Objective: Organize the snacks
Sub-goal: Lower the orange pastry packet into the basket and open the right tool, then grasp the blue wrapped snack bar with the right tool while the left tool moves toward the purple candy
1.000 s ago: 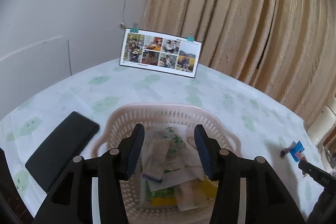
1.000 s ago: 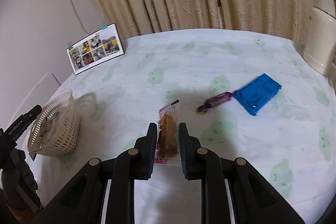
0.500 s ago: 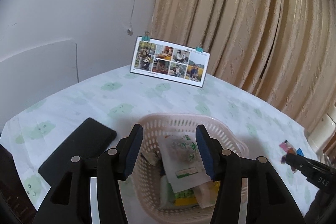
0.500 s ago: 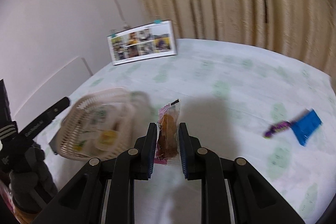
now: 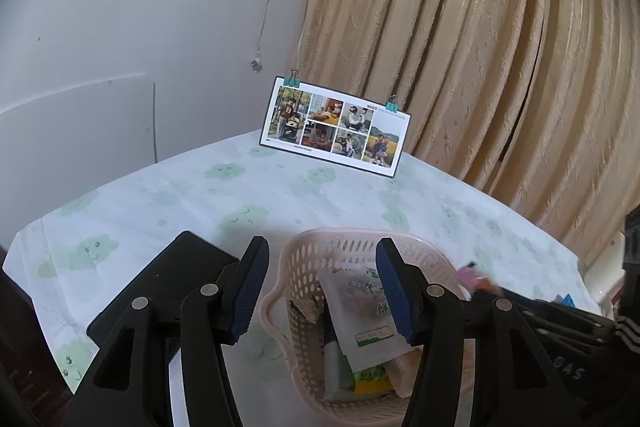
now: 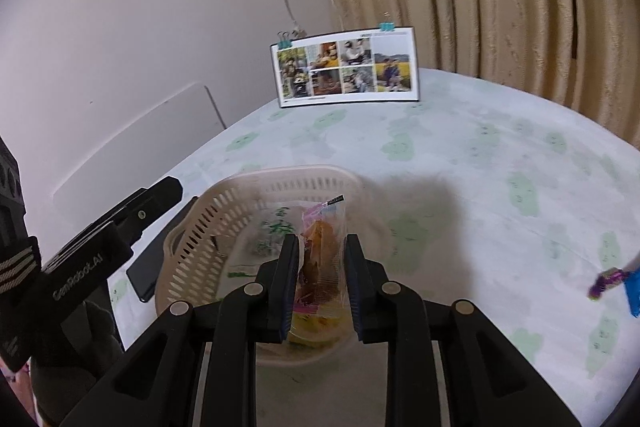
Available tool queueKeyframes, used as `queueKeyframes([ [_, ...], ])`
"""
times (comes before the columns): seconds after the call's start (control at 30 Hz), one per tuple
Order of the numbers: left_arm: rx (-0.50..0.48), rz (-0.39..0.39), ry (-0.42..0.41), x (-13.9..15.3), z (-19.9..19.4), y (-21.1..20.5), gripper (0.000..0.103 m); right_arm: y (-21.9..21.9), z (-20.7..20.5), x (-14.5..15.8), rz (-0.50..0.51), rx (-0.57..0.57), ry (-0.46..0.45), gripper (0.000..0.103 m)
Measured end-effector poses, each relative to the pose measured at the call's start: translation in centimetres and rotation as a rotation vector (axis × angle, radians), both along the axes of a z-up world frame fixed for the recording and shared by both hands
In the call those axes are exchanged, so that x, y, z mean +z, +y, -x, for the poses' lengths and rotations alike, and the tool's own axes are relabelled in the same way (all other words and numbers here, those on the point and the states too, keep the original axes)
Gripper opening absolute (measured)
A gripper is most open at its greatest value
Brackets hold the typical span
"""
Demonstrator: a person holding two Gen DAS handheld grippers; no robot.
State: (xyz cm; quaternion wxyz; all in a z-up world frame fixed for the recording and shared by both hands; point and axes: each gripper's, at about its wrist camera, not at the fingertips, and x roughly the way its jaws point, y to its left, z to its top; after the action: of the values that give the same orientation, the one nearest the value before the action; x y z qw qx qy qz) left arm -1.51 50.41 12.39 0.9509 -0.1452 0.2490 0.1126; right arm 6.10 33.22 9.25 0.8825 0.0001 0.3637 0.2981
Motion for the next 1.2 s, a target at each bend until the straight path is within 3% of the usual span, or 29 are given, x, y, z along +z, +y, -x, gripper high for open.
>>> queueKeyframes([
  [0.03, 0.000, 0.001, 0.000, 0.0, 0.0, 0.0, 0.057, 0.3, 0.0, -0.1, -0.002, 0.004, 0.000, 0.023],
  [0.13, 0.003, 0.010, 0.002, -0.1, 0.0, 0.2, 0.057, 0.4, -0.4, -0.4, -0.017, -0.003, 0.003, 0.047],
  [0.17, 0.003, 0.014, 0.003, -0.1, 0.0, 0.3, 0.058, 0.2, -0.4, -0.5, -0.026, -0.011, 0.001, 0.048],
  [0.9, -0.041, 0.012, 0.021, -0.7, -0.4, -1.2, 0.059, -5.3, -1.3, -2.4, -0.078, -0.158, 0.058, 0.048],
  [1.2, -0.106, -0.017, 0.048, -1.3, -1.0, -4.2, 0.060, -9.0, -2.1, -3.8, -0.057, -0.262, 0.079, 0.048],
])
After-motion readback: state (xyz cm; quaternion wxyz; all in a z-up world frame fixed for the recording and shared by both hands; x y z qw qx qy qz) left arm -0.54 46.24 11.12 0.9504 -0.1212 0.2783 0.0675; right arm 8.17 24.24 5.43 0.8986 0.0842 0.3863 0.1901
